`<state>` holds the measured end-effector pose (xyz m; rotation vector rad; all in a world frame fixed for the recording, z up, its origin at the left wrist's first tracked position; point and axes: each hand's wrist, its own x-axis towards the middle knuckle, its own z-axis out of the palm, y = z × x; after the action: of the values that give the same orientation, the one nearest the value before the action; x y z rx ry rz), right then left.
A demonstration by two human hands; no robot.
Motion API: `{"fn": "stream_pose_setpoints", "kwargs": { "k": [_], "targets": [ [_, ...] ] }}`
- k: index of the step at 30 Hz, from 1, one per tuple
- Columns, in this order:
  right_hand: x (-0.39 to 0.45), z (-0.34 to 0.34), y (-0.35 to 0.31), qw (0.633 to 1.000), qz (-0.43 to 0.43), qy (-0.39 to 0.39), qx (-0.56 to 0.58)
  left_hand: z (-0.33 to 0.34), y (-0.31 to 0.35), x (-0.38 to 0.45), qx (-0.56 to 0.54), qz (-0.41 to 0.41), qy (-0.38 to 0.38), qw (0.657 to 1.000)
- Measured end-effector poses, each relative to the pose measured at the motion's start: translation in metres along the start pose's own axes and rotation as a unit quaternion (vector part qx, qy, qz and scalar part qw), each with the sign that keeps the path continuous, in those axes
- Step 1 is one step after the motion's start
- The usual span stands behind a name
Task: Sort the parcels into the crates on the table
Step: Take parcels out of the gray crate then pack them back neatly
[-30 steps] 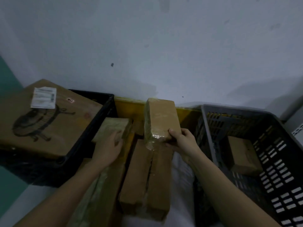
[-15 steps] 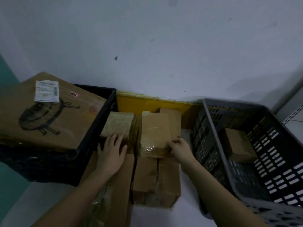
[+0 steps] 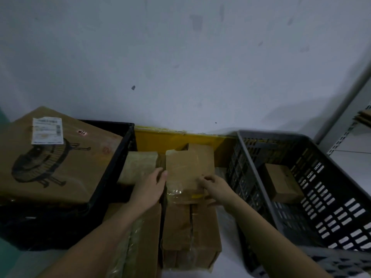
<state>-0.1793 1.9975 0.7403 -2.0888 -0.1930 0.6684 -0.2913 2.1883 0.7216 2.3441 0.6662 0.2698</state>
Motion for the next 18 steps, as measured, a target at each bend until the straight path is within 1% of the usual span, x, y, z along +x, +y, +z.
{"fn": "stream_pose_setpoints", "kwargs": {
  "k": [1, 3, 5, 6, 8, 10, 12, 13, 14, 16, 18],
  "targets": [
    [0.001, 0.004, 0.0, 1.0, 0.001, -0.015, 0.017, 0.005, 0.007, 0.0, -0.054, -0.008, -0.022, 0.998],
    [0.005, 0.012, 0.003, 0.998, -0.007, -0.01, 0.064, 0.014, 0.016, 0.003, -0.134, -0.016, -0.035, 0.99],
    [0.013, 0.02, 0.004, 0.988, -0.004, 0.013, 0.152, 0.017, 0.02, 0.009, -0.164, -0.012, -0.032, 0.986],
    [0.018, 0.022, 0.002, 0.979, 0.003, 0.018, 0.203, 0.017, 0.019, 0.014, -0.162, -0.006, -0.03, 0.986],
    [0.031, 0.024, -0.004, 0.963, -0.002, 0.037, 0.266, 0.016, 0.012, 0.026, -0.107, 0.01, -0.013, 0.994],
    [0.046, 0.023, -0.012, 0.962, -0.013, 0.059, 0.266, 0.011, -0.003, 0.036, 0.009, 0.015, -0.001, 1.0],
    [0.062, 0.022, -0.022, 0.965, -0.019, 0.067, 0.253, 0.007, -0.026, 0.043, 0.136, 0.001, -0.016, 0.991],
    [0.071, 0.02, -0.028, 0.967, -0.023, 0.069, 0.244, 0.006, -0.037, 0.046, 0.178, 0.001, -0.026, 0.984],
    [0.08, 0.018, -0.036, 0.969, -0.029, 0.073, 0.234, 0.004, -0.047, 0.048, 0.197, 0.007, -0.032, 0.98],
    [0.099, 0.015, -0.056, 0.976, -0.057, 0.079, 0.195, -0.002, -0.057, 0.053, 0.176, 0.027, -0.039, 0.983],
    [0.117, 0.015, -0.077, 0.985, -0.092, 0.074, 0.127, -0.009, -0.061, 0.058, 0.16, 0.043, -0.049, 0.985]
  ]
}}
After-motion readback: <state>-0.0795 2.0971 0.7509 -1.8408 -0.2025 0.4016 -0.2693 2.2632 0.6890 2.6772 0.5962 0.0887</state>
